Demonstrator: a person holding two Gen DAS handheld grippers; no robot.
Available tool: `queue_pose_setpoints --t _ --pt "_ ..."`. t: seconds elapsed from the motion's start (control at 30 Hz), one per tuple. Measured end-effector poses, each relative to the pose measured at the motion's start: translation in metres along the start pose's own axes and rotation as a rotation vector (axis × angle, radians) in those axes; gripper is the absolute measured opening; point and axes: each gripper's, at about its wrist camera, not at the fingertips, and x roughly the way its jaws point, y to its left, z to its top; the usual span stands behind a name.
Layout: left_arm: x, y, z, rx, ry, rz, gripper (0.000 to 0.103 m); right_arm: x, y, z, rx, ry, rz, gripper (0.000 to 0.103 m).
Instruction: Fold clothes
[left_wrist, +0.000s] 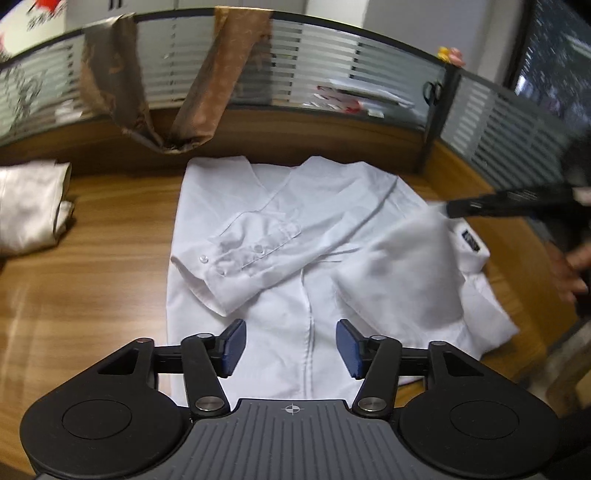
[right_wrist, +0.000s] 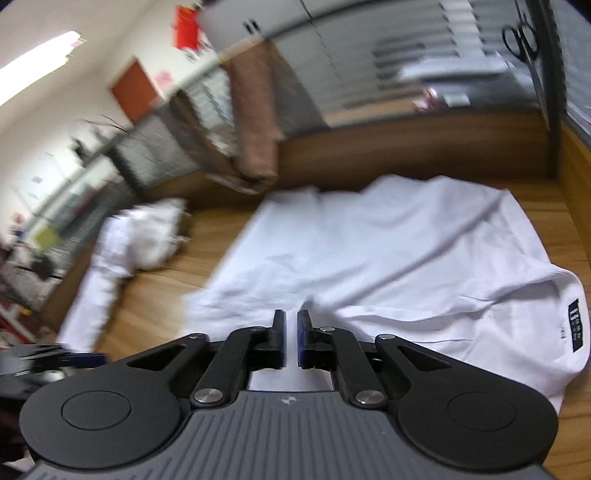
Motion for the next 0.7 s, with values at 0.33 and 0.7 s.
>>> queue_pose_setpoints --t 0.33,0.7 --pt "0.039 -0.077 -0.011 0.423 0.064 -0.225 0.066 -0.006 -0.013 -0.028 0.029 0.087 -0.18 0.068" --pt "0.08 -0.156 -0.039 0.561 0.123 -0.396 0.068 -0.109 -0.011 -0.119 0.106 0.147 -0.28 0.083"
